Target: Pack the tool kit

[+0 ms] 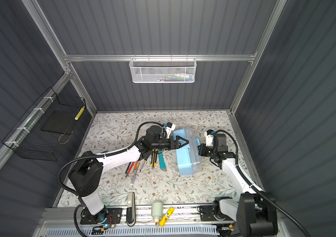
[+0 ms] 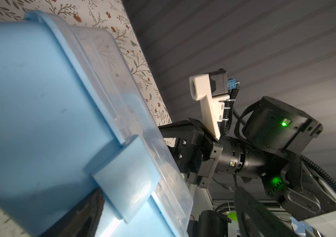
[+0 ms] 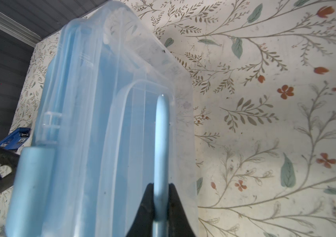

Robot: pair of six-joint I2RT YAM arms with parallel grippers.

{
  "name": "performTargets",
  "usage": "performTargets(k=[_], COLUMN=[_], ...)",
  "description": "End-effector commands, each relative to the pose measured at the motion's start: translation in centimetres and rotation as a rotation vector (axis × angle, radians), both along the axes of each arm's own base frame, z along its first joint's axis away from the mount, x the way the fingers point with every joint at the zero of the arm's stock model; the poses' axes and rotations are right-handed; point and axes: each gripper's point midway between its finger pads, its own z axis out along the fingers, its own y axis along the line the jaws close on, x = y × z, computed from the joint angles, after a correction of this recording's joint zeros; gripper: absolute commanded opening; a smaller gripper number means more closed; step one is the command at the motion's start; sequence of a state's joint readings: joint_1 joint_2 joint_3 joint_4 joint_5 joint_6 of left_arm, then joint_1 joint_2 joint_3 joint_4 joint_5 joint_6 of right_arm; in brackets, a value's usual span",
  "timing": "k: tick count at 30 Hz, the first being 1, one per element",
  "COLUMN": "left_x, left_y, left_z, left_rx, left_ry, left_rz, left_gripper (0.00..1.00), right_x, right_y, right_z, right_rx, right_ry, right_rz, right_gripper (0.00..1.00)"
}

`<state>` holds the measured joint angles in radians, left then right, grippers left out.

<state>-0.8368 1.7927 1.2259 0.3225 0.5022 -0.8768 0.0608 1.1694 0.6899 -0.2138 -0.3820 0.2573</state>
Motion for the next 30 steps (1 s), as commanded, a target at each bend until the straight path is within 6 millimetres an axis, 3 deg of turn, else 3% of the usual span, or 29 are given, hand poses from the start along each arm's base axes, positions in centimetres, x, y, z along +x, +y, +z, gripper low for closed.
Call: performTargets(k=[1, 12, 15, 18, 23, 27, 28, 30], left_x=[-1.8, -2.3, -2.3, -0.4, 4.2, 4.4, 3.8, 3.5], left_y=[-2.1, -3.2, -2.4, 0.4, 8.4, 10.8, 11.4, 12.0], left_z=[0.4, 2.8, 2.8, 1.8, -0.6, -1.3, -3.0, -4.1], left_rx=[-0.033, -0.114, -0.036, 0.210, 0.490, 0.559, 0.595, 0.627], left_ry=[0.014, 0.024, -0.021, -0.108, -0.157, -0.186, -0.170, -0.174], left_rz=[-0.109, -0.154, -0.155, -0.067, 0.155, 0.177, 0.159, 0.161], left_gripper=[0.99, 0.99, 0.99, 0.99, 0.99, 0.99, 0.99, 0.99], right_x=[-0.2, 0.1, -0.1, -0.1, 0.3, 0.5, 0.5, 0.5], right_y=[3.5, 2.9, 2.6, 2.3, 1.7, 2.0, 2.1, 2.5], right_z=[3.7, 3.2, 4.4, 5.5, 8.3, 10.1, 10.6, 10.9], right_rx=[0.074, 0.013, 0.008, -0.002, -0.018, 0.011, 0.026, 0.059], right_ry=[-0.136, -0.131, -0.166, -0.179, -0.231, -0.264, -0.271, -0.282], right_rz=[0.160, 0.122, 0.109, 0.089, 0.052, 0.051, 0.054, 0.054], right_gripper=[0.00, 0.00, 0.00, 0.00, 0.00, 0.00, 0.00, 0.00])
